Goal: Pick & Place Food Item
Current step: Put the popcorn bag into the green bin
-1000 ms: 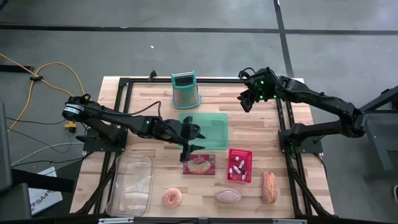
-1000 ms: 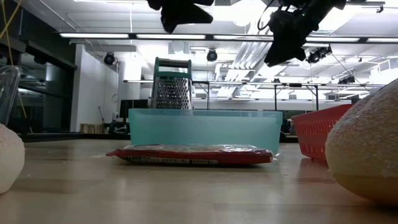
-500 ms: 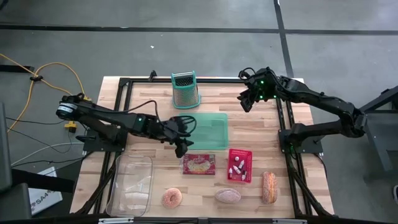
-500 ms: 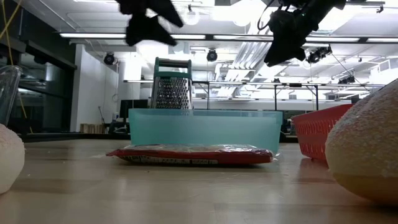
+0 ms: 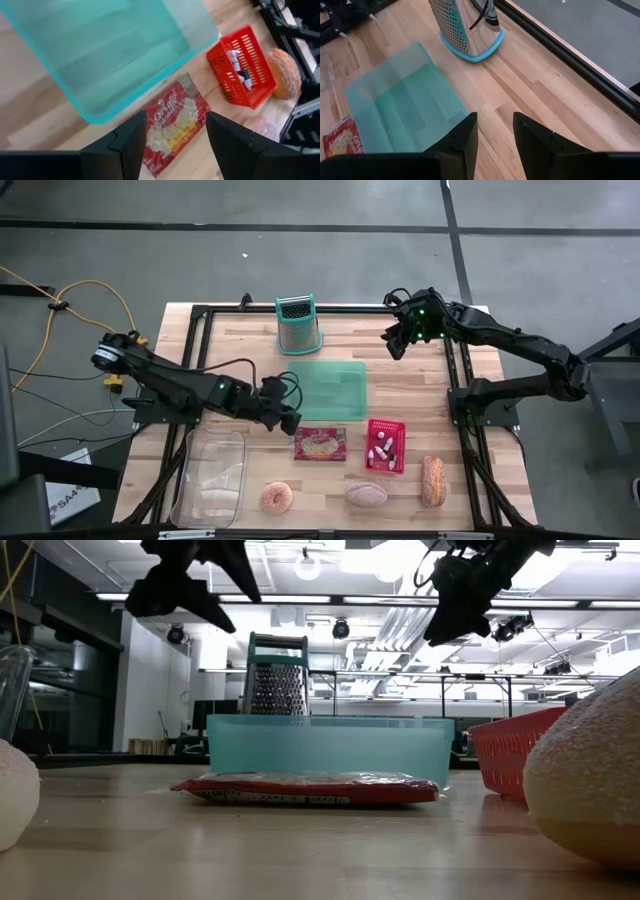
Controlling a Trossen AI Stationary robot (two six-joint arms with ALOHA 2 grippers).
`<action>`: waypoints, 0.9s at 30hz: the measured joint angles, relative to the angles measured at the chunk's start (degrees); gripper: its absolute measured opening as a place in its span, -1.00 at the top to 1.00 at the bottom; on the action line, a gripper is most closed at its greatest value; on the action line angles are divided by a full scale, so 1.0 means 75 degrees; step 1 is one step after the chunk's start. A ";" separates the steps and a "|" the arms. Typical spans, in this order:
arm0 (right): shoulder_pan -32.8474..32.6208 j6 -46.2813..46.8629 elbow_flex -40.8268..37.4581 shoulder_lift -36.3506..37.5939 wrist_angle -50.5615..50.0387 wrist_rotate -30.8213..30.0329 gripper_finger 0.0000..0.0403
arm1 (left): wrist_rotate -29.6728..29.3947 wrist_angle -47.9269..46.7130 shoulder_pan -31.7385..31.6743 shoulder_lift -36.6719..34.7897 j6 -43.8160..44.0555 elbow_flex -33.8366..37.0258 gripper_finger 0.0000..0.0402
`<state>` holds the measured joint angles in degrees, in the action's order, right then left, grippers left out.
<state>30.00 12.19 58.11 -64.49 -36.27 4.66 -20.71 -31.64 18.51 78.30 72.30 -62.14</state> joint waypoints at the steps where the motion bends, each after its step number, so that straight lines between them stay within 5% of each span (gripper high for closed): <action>1: 0.0001 0.0000 0.0000 0.0000 0.0013 -0.0002 0.44 | 0.0000 -0.0021 0.0033 0.0028 0.0212 -0.0001 0.01; 14: 0.0000 0.0000 0.0000 -0.0003 0.0140 -0.0003 0.44 | 0.0525 -0.0213 0.0419 0.0157 0.1289 0.0004 0.01; 27: 0.0001 0.0000 0.0000 -0.0001 0.0137 -0.0003 0.44 | 0.0720 -0.0326 0.0446 0.1301 0.2290 0.0007 0.01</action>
<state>30.01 12.19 58.11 -64.50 -35.24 4.64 -15.31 -34.08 21.85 88.06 89.48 -62.08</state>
